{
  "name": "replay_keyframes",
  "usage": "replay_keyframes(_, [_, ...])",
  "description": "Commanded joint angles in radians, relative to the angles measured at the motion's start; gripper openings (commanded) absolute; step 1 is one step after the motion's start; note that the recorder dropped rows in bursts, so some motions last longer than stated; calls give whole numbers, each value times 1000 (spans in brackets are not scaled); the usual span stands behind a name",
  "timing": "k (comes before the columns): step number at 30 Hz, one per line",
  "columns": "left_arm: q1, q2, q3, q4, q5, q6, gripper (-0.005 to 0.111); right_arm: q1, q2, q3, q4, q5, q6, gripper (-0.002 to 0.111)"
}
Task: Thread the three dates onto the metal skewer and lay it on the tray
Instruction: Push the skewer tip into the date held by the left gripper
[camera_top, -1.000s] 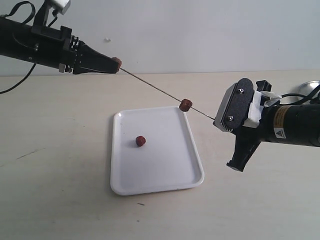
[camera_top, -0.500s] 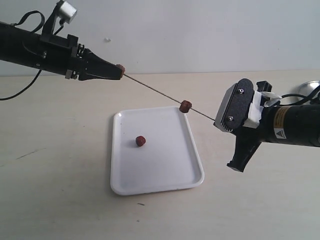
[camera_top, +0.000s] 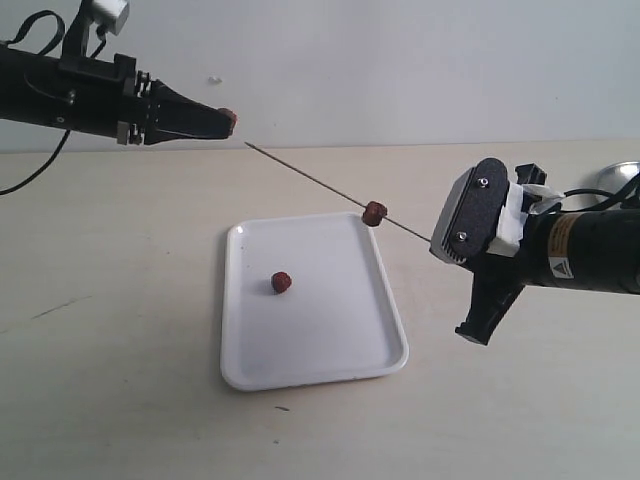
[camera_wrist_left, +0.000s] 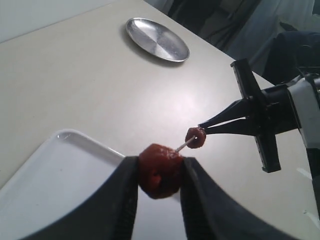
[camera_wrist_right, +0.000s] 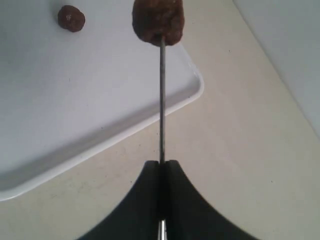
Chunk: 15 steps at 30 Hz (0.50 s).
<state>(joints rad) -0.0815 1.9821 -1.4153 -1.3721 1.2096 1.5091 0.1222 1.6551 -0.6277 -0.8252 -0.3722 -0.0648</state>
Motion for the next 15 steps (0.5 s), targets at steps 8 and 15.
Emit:
replay_keyframes(8, [-19, -4, -6, 10, -22, 5, 30, 0, 0, 0, -28, -38, 30, 0])
replay_keyframes(15, [-35, -4, -6, 12, -35, 5, 30, 0, 0, 0, -49, -44, 59, 0])
